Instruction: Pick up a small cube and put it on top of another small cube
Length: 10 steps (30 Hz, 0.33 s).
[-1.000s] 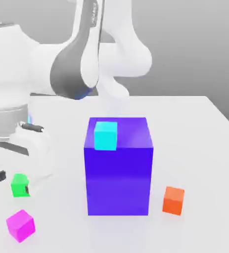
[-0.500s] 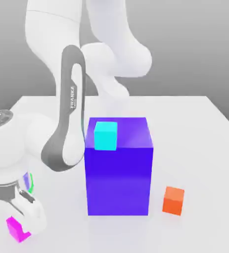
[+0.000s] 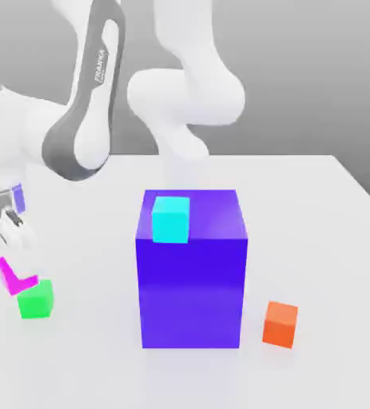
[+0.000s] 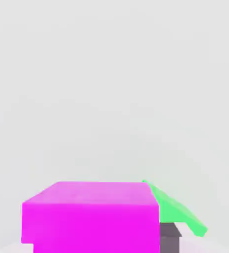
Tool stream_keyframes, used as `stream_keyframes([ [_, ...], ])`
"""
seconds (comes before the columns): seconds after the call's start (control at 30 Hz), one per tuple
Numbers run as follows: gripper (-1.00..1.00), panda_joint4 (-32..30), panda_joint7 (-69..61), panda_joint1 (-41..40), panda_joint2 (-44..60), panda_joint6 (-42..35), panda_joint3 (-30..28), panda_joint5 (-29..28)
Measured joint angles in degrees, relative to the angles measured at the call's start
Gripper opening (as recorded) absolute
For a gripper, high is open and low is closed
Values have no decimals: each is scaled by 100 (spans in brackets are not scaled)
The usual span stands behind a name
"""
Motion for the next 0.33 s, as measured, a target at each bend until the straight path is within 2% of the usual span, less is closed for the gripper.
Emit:
stream_keyframes([
  [0.07,-100,-106,-110,40,120,221,-13,149],
  [0.2,-100,-98,-712,0,863,895,210,988],
  [0.23,100,-87,-873,-91,1054,1059,342,1211],
  [0.33,100,-87,-873,-91,1054,1059,342,1211],
])
